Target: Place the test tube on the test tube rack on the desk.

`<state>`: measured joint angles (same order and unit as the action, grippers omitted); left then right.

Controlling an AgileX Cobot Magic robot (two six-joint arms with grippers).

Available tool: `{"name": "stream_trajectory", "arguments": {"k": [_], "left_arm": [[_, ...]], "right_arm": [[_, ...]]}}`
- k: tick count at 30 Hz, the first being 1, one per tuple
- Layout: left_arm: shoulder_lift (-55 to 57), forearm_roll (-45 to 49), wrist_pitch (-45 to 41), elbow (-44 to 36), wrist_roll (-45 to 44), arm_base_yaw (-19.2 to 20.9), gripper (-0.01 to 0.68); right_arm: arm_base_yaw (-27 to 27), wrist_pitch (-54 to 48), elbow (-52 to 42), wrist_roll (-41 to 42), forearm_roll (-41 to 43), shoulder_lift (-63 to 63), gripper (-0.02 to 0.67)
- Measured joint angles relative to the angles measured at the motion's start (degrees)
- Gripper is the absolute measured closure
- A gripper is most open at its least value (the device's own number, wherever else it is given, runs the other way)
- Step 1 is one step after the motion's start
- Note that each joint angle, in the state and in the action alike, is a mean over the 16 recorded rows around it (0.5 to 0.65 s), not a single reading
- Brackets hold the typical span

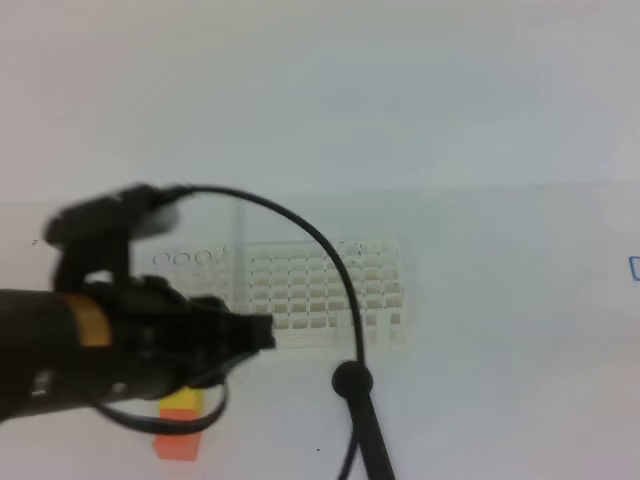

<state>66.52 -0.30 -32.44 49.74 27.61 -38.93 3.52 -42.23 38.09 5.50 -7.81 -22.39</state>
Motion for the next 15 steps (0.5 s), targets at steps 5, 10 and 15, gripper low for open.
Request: {"name": "stream_trajectory", "arguments": {"k": [5,10,15], "left_arm": [[-9.7,3.1,4.2,0.0,-0.2,0.0,0.611],[-15.7,6.4,10.3,-0.3,-2.0,0.0,0.618],[-18.4,9.5,17.5,-2.5,-4.5,0.0,0.611]], "right_arm": [[0.1,3.5,0.0,11.7,-13.7,-1.4,0.650],[1.0,4.4,0.2,30.2,-33.1,-4.6,0.650],[2.7,2.9,1.5,47.7,-49.9,-9.5,0.650]]}}
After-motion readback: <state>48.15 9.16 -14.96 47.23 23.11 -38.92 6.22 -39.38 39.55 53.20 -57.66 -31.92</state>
